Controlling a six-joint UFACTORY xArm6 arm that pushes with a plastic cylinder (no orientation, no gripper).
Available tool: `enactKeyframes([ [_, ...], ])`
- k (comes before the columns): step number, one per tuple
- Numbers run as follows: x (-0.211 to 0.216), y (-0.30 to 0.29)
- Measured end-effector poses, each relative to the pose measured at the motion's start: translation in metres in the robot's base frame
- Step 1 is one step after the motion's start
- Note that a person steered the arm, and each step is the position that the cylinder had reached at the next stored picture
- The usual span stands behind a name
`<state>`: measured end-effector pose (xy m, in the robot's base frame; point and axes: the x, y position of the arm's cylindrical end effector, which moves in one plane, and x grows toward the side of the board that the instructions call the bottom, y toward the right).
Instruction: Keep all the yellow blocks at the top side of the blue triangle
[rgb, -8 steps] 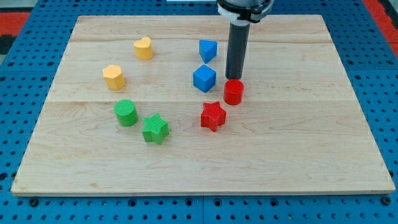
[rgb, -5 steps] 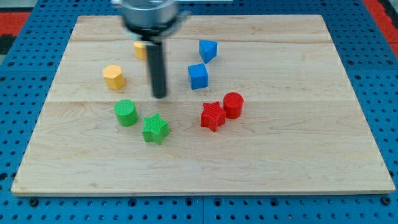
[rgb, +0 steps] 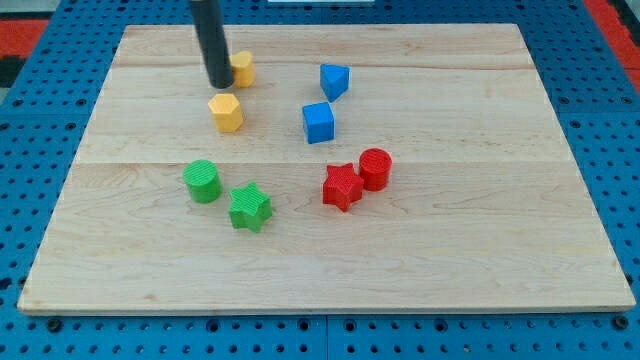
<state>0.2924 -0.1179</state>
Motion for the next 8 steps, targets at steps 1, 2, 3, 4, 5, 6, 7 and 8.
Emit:
enactKeyframes([
  [1, -0.041, 0.014],
  [2, -0.071, -0.043],
  [3, -0.074, -0.013],
  [4, -0.074, 0.044],
  [5, -0.074, 0.093],
  [6, -0.079, 0.089],
  [7, -0.078, 0.041],
  [8, -0.052, 0.011],
])
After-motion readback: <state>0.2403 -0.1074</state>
